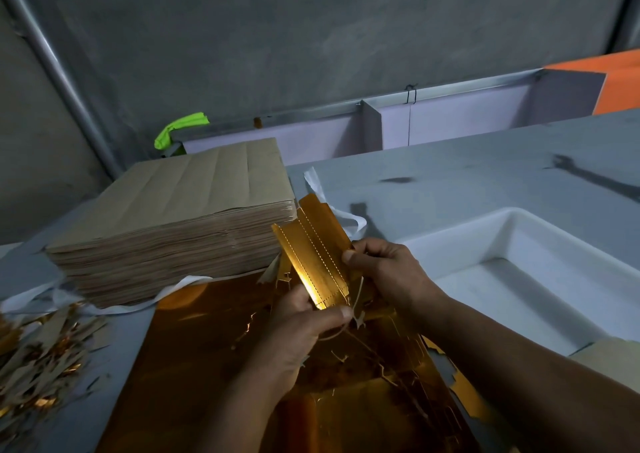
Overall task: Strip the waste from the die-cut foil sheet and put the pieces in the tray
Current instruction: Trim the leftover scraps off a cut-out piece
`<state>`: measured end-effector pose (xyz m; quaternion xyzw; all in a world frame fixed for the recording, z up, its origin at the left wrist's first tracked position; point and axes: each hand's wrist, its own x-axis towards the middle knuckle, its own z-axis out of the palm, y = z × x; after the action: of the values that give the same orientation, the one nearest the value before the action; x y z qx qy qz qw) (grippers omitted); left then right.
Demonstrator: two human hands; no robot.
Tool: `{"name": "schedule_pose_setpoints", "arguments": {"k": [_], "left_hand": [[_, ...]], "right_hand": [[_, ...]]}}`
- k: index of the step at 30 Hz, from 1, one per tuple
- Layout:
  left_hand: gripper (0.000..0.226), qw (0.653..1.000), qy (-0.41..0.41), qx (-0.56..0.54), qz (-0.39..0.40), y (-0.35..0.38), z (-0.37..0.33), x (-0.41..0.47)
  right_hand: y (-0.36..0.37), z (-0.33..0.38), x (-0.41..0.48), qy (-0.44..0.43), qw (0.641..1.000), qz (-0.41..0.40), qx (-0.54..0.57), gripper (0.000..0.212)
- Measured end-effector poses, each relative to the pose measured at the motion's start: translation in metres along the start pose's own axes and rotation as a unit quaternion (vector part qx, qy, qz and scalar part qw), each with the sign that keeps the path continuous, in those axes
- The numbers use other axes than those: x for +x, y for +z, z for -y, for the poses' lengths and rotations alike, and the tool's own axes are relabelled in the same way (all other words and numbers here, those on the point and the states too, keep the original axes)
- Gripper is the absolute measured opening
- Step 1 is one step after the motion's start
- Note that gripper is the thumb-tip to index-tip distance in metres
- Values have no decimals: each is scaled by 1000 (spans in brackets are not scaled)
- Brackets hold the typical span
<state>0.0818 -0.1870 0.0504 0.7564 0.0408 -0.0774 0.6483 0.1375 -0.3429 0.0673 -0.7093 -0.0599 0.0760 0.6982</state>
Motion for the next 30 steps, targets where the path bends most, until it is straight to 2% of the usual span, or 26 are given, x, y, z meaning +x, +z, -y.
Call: {"name": "schedule_pose_setpoints", "arguments": {"k": [6, 14, 18, 25, 30], "left_hand": [[59, 1000, 14, -18, 19, -2, 8, 2], [36, 996, 25, -76, 37, 0, 12, 4], [35, 989, 9, -140, 54, 0, 10, 4], [23, 984, -31, -165, -54, 3, 4, 8], [19, 966, -41, -238, -98, 1, -1, 12]], "right_hand": [[-2, 0, 0, 38, 999, 10, 30, 20], [-2, 0, 1, 63, 997, 12, 42, 28], [-2, 0, 1, 63, 997, 14, 45, 26], [-1, 0, 0, 50, 998, 30, 23, 29], [0, -2, -3, 52, 989, 118, -66, 35]]}}
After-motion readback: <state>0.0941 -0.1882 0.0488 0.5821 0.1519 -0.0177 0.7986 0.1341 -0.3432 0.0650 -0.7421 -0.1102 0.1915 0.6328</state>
